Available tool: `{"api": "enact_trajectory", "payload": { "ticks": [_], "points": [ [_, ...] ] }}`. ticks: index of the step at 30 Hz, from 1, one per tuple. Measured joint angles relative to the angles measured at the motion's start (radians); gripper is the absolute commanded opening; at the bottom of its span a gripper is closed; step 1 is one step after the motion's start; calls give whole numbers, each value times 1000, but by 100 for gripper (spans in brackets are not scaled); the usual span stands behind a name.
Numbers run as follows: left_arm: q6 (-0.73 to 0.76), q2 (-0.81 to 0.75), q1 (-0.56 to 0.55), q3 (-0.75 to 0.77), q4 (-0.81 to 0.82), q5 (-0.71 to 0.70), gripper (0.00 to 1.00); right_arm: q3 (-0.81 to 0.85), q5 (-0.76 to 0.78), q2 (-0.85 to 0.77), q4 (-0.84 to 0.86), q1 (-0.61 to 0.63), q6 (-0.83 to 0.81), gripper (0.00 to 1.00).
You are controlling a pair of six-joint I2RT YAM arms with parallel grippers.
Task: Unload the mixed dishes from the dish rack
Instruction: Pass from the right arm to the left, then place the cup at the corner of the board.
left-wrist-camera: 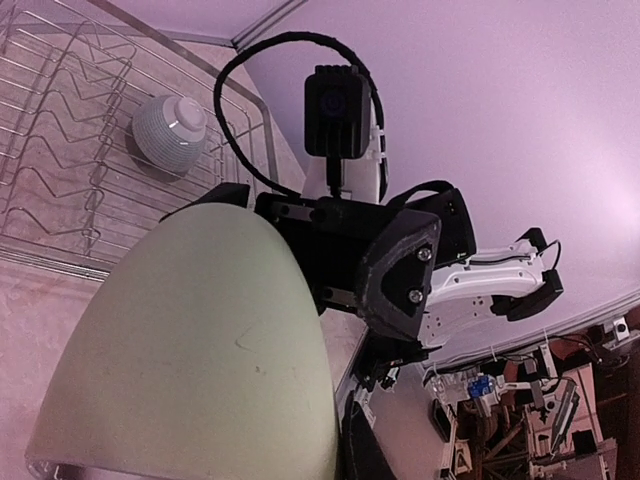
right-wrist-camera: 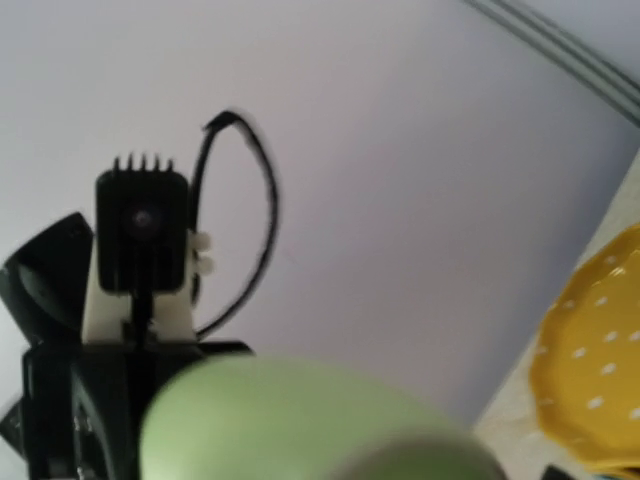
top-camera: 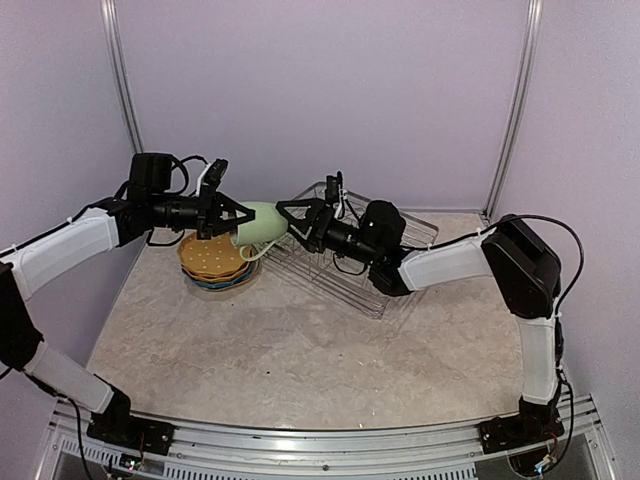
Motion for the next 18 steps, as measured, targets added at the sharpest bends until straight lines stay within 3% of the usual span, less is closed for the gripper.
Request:
{"api": "enact_trajectory", "payload": {
  "ticks": [11, 18],
  "points": [
    [56, -83, 23, -22, -76, -167, 0, -35, 29, -101, -114, -43, -130, 100],
    [10, -80, 91, 71, -283, -341, 0, -37, 87, -216, -303, -46, -288, 100]
  ]
}}
